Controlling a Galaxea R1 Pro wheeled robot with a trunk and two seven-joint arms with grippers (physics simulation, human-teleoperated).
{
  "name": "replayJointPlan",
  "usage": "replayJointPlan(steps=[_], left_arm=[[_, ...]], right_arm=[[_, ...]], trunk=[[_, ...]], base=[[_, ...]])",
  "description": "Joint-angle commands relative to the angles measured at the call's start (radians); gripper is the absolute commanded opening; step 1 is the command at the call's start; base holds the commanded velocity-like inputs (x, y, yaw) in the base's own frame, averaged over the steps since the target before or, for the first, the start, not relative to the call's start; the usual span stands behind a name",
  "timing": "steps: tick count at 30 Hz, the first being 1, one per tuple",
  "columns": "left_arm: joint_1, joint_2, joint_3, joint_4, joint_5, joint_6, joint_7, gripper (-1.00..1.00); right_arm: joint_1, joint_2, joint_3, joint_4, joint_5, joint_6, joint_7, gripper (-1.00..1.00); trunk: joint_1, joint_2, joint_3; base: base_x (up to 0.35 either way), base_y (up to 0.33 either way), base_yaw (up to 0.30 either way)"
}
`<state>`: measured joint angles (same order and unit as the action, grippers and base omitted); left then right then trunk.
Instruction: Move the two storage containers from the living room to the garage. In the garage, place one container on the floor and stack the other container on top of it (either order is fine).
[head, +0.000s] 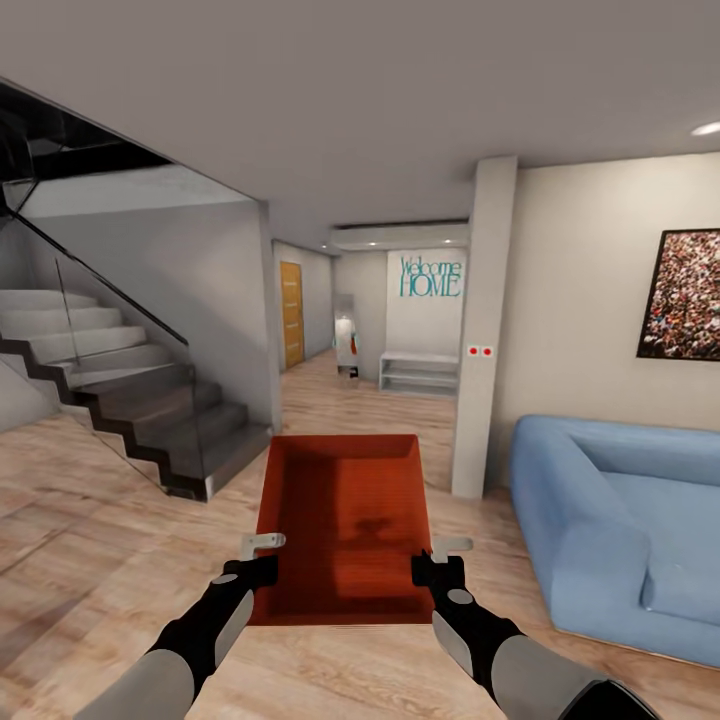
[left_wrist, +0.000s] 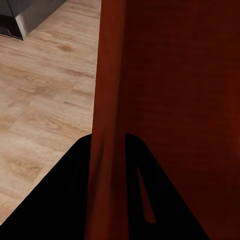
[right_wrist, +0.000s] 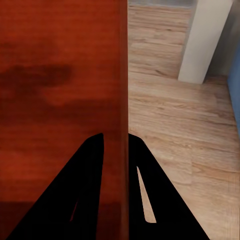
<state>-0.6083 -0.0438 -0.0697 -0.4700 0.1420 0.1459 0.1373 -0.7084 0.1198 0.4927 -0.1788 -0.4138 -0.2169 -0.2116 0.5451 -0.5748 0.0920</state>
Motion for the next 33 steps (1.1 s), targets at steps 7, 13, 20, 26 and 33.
replayJointPlan(steps=[7, 13, 20, 26, 33], left_arm=[[-0.001, 0.022, 0.005, -0.006, -0.004, 0.006, 0.013, -1.0], [-0.001, 0.022, 0.005, -0.006, -0.004, 0.006, 0.013, -1.0], [-0.001, 0.022, 0.005, -0.006, -0.003, 0.006, 0.013, -1.0], [-0.001, 0.022, 0.005, -0.006, -0.003, 0.006, 0.013, -1.0], [-0.001, 0.022, 0.005, -0.006, -0.003, 0.006, 0.013, -1.0]], right_arm=[[0.0, -0.025, -0.014, 0.09, -0.016, -0.004, 0.0, -1.0], [0.0, -0.026, -0.014, 0.09, -0.017, -0.004, 0.0, -1.0], [0.0, -0.026, -0.014, 0.09, -0.016, -0.005, 0.0, -1.0], [0.0, -0.025, -0.014, 0.09, -0.015, -0.007, 0.0, -1.0], [0.0, -0.025, -0.014, 0.09, -0.016, -0.007, 0.0, -1.0]], trunk=[[0.001, 0.0, 0.0], [0.001, 0.0, 0.0], [0.001, 0.0, 0.0], [0.001, 0.0, 0.0], [0.001, 0.0, 0.0]], base=[[0.322, 0.0, 0.0], [0.322, 0.0, 0.0], [0.322, 0.0, 0.0], [0.322, 0.0, 0.0], [0.322, 0.0, 0.06]])
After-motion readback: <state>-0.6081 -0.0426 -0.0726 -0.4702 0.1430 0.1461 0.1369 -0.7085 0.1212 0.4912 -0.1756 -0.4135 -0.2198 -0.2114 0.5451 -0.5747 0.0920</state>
